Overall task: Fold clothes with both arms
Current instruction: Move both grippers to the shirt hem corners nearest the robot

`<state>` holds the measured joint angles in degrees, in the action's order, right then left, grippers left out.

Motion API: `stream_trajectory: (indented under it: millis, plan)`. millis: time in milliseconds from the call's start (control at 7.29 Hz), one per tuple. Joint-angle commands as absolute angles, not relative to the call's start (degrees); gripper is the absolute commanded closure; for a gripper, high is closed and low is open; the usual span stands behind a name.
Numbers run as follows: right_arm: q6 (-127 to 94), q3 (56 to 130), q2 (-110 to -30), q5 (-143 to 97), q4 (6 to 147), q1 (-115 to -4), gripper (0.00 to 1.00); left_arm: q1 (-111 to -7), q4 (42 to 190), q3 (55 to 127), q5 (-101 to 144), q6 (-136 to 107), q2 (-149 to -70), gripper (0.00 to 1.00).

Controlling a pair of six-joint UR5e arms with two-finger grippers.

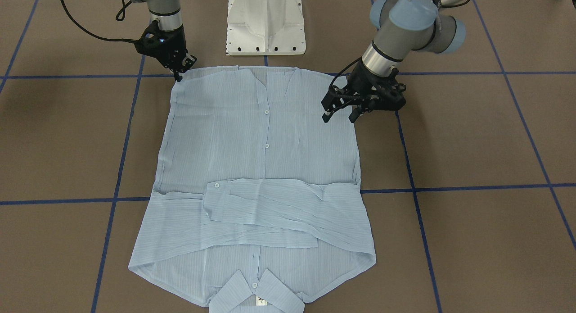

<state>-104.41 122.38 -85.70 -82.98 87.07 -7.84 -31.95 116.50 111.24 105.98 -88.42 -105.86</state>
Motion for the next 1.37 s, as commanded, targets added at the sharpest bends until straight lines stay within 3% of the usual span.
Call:
stream_trajectory:
  millis: [0,411,1234]
  plan:
    - [-104.33,122.78,-86.31,-83.23,87.01,-8.44,1.00,-21.50,105.95,121.10,98.29,-96.19,-99.76,0.11]
    - [-104.41,124.01,-86.66,-83.23,87.10,-8.53,1.00,-12.68,103.89,120.15,93.88,-103.25,-98.17,0.17]
    - [-104.41,123.93,-86.57,-83.14,87.10,-8.44,1.00,-11.78,103.80,116.20,93.34,-103.10,-98.17,0.34]
